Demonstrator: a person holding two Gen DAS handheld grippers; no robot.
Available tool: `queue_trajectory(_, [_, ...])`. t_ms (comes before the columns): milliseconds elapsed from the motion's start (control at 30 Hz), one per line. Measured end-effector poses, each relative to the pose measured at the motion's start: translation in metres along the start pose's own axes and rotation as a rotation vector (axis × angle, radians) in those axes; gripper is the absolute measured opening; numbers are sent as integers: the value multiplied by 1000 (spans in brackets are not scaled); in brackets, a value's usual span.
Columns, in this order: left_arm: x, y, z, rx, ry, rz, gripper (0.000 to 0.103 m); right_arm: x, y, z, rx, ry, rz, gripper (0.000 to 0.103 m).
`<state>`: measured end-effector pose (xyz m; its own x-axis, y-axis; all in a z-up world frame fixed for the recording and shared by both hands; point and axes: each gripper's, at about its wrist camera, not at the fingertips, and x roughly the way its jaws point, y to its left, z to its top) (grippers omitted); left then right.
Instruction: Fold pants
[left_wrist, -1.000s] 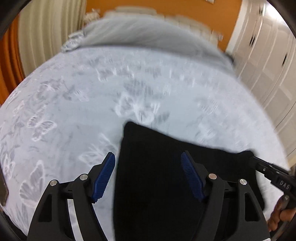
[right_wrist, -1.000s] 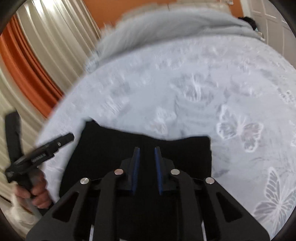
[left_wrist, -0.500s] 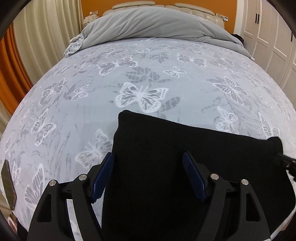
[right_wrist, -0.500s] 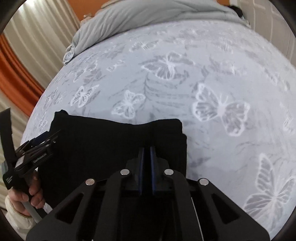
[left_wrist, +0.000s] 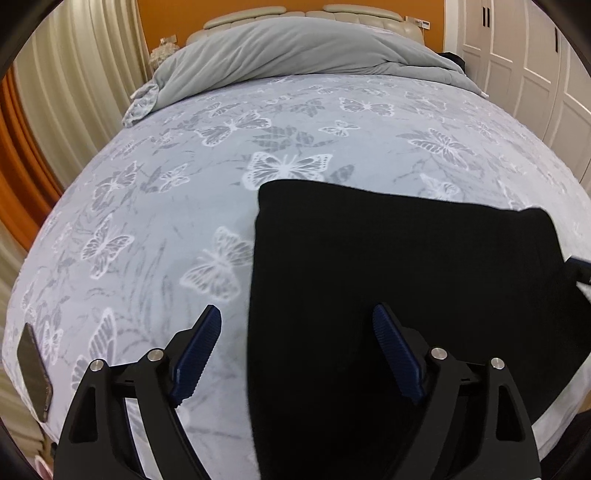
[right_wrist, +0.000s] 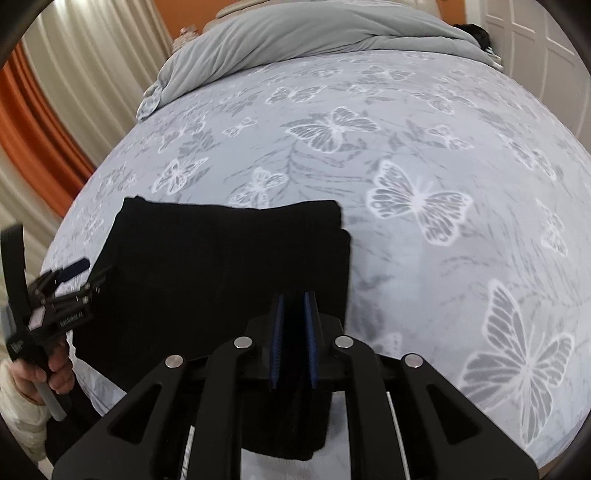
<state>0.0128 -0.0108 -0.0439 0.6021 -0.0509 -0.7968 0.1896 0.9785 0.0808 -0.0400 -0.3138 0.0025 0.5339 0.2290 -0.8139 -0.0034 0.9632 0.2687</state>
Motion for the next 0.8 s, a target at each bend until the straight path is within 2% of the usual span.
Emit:
queue_trajectory(133, [-5, -3, -4, 13, -10, 11, 83, 0, 12, -7, -21, 5, 26, 14])
queue_trajectory(167, [-6, -4, -4, 18, -11, 14, 83, 3, 16, -10, -37, 12, 8, 16])
queue_trajectory(200, [-6, -5, -5, 21, -11, 16, 83, 6, 19, -13, -50, 15, -5, 22])
queue_trajectory(300, [-6, -6, -7, 24, -8, 16, 83, 8, 27, -16, -86, 16, -21, 32])
queue_trajectory(433, [-8, -8, -10, 34, -11, 19, 83, -1, 26, -16, -42, -4, 8, 41])
queue_trajectory(467, [-10, -7, -11, 32, -8, 14, 83, -4, 23, -17, -28, -8, 17, 48])
queue_trajectory(500, [-11, -7, -11, 29, -6, 6, 82, -6, 22, -17, -18, -13, 13, 61])
queue_trajectory(533, [-15, -4, -12, 22, -2, -17, 83, -9, 20, -19, -6, -18, -1, 68])
queue_trajectory(567, [-18, -1, -14, 13, 3, -48, 85, -10, 17, -19, -1, -18, -8, 81])
queue_trajectory(600, [-21, 2, -15, 1, 13, -85, 86, -11, 15, -21, 5, -14, -12, 90])
queue_trajectory(633, [-25, 10, -17, -29, 30, -147, 87, -12, 12, -23, 10, -4, -8, 91])
queue_trajectory(700, [-26, 20, -21, -75, 57, -212, 87, -8, 6, -29, 40, 39, 40, 93])
queue_trajectory(800, [-9, 34, -31, -179, 173, -313, 87, 11, -4, -43, 146, 129, 144, 93])
